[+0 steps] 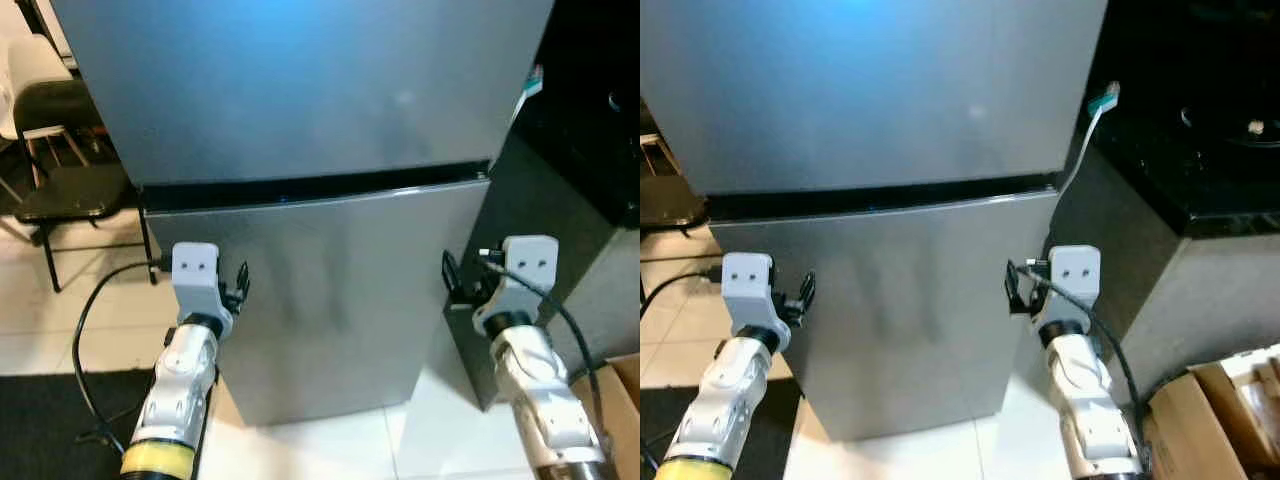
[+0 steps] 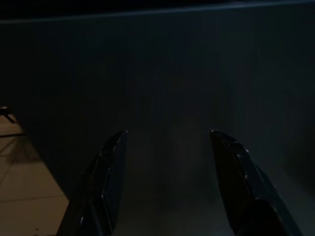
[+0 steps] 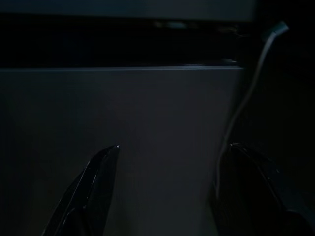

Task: Restocking fridge

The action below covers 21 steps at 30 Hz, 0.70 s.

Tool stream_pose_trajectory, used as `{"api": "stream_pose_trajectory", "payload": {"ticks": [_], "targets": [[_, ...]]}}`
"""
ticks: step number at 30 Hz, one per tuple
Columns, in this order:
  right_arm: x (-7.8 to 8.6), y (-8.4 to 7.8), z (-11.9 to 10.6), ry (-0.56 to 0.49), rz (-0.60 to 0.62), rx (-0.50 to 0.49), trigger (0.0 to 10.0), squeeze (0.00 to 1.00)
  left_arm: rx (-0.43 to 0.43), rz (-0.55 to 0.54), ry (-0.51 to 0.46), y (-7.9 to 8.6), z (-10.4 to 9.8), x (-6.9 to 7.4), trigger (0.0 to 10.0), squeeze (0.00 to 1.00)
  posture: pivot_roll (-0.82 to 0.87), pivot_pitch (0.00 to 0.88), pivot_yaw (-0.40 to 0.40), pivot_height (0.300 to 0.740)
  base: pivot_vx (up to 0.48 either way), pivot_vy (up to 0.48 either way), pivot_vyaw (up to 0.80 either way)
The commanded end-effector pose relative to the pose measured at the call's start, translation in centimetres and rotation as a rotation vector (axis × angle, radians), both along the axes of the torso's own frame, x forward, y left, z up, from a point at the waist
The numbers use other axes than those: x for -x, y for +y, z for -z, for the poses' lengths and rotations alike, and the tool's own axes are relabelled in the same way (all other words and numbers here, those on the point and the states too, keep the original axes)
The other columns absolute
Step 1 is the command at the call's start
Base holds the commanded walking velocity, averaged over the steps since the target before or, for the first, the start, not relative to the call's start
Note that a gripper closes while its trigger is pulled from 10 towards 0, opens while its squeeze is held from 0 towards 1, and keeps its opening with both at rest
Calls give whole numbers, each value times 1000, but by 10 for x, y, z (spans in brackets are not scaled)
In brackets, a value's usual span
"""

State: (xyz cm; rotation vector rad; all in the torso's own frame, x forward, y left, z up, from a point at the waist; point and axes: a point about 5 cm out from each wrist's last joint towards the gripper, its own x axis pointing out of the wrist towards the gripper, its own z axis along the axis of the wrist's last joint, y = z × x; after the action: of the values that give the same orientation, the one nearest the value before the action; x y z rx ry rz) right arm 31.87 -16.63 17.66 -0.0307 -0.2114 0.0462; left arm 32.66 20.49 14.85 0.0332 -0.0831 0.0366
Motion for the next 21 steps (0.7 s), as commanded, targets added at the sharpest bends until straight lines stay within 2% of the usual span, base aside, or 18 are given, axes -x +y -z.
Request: {"api": "stream_pose_trajectory", "payload": {"ticks": [1,18,21], "targets": [[0,3,6,19,-3,6,10000,0,0,-18,37,5,7,3,10000,0,-103,119,35,740,360,0,0],[0,0,7,20,7,9,10000,0,7,-22,41,5,6,2,10000,0,-103,121,33,740,358,0,0],[0,-1,9,25,6,11,10000,0,5,9,68,2,12,6,10000,0,-103,121,33,740,101,0,0]]}}
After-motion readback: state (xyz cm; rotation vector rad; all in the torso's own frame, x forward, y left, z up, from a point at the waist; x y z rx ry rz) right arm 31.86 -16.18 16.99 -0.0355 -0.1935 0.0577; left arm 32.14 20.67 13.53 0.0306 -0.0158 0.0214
